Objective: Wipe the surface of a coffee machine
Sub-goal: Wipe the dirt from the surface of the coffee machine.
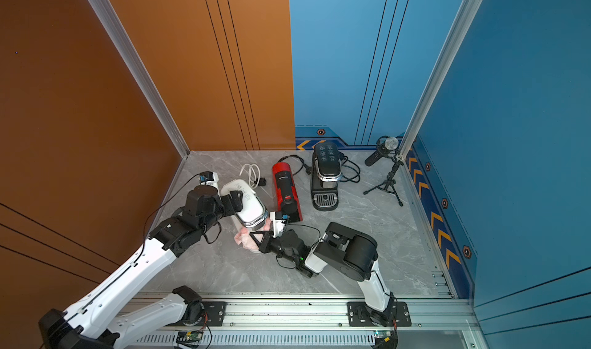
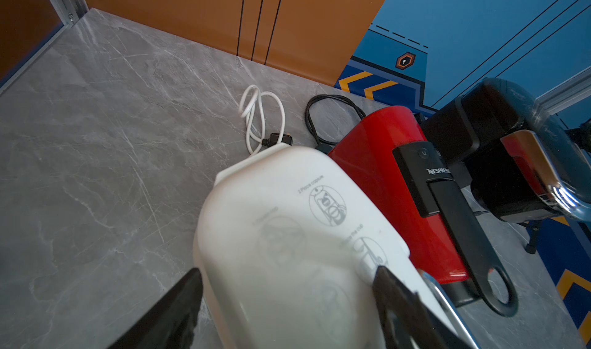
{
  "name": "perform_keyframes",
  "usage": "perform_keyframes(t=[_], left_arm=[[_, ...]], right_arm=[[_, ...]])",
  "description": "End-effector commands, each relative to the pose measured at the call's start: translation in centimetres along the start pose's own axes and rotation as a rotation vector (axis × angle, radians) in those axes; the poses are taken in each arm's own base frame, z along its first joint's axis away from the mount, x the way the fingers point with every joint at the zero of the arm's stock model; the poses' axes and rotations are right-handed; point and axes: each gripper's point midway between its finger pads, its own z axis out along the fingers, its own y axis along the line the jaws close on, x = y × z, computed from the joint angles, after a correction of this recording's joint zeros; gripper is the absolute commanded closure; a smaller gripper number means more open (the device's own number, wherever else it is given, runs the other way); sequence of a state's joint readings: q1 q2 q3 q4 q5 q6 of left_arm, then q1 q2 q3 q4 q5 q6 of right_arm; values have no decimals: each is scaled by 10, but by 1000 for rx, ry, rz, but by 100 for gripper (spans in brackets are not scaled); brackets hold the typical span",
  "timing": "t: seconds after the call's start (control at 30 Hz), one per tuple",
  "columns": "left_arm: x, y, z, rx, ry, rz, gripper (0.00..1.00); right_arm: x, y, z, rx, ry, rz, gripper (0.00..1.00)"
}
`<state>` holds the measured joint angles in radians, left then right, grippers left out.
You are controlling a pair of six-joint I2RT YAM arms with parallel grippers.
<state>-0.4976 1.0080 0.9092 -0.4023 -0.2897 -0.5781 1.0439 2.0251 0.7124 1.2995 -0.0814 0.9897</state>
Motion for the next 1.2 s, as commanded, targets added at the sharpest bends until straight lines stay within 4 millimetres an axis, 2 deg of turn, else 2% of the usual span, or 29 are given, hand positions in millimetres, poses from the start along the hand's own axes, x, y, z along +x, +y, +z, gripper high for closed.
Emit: perform_keyframes(t=[0.0,0.2,0.23,0.4,0.57,0.67,0.73,0.9,0.97,1.17], left_arm=[[100,56,9,-188,365,135,16],[103,56,10,-187,368,127,16],[103,56,10,-184,370,127,16],[107,57,9,-184,377,126,16],[111,58,10,-184,384,122,17],[114,58,10,-178,386,110,17],[116,59,9,-178,386,111,17],[116,59,5,-168,378,108,17],[114,59,4,-166,372,106,17],[115,59,5,-166,378,107,17]], right_arm=[[-8,-11,11,56,-33,-43,100],[-16,-16,20,90,-67,-74,100],[-9,-27,24,108,-52,-73,100],[1,-32,37,120,-22,-75,100],[11,-30,34,101,-11,-50,100],[15,-21,36,64,4,-22,100],[8,-20,33,64,-20,-11,100],[-23,-34,21,138,-79,-14,100],[-37,-32,15,157,-106,-25,100],[-50,-33,3,185,-140,-40,100]])
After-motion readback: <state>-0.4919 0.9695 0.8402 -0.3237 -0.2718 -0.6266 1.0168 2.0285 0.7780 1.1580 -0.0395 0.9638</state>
